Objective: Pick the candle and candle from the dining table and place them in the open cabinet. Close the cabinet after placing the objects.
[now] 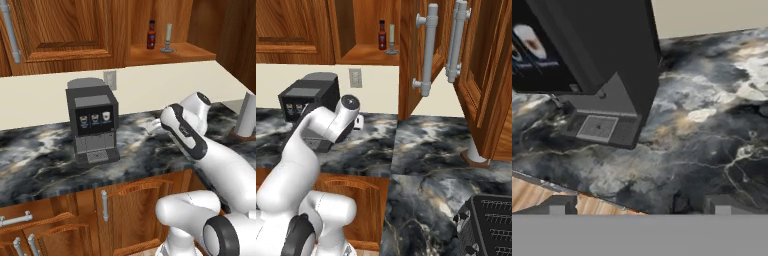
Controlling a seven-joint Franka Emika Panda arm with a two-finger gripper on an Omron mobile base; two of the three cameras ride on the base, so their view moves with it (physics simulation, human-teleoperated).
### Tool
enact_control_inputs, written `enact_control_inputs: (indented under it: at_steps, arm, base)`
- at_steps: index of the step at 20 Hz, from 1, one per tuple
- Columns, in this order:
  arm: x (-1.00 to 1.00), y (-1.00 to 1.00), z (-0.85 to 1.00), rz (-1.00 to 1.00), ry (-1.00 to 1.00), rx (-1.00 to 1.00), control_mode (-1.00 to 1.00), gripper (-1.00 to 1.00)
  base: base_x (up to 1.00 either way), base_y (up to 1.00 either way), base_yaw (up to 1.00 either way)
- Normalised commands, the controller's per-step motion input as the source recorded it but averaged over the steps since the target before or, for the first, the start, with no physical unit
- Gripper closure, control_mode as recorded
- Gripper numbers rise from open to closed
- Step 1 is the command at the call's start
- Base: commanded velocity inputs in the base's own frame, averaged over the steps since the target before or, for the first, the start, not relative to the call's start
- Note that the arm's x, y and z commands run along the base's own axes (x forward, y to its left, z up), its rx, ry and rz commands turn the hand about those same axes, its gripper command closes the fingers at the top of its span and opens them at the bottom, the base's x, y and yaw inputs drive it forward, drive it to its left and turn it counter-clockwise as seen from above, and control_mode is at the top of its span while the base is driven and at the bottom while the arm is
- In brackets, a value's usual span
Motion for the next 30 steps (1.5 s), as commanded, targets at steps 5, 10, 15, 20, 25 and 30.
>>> enact_control_inputs:
  at_steps: [5,10,15,20,25,30]
  arm:
    - [0.00,0.00,-0.43,-0.14,0.20,-0.01,-1.00,-1.00]
    - [-0.01,0.00,-0.20,-0.12,0.11,-0.05,-1.00,-1.00]
    - [-0.33,0.00,-0.01,-0.03,0.00,-0.16,-1.00,-1.00]
    - [-0.57,-0.06,0.00,0.00,0.00,-0.22,-1.00,-1.00]
    - [-0.72,-0.10,0.02,0.00,-0.03,-0.23,-1.00,-1.00]
    - [-0.51,-0.26,0.00,0.00,-0.03,-0.18,-1.00,-1.00]
  base:
    - [0.00,0.00,0.00]
    - [0.00,0.00,0.00]
    - [0.00,0.00,0.00]
    - [0.00,0.00,0.00]
    - [0.00,0.00,0.00]
    - [0.00,0.00,0.00]
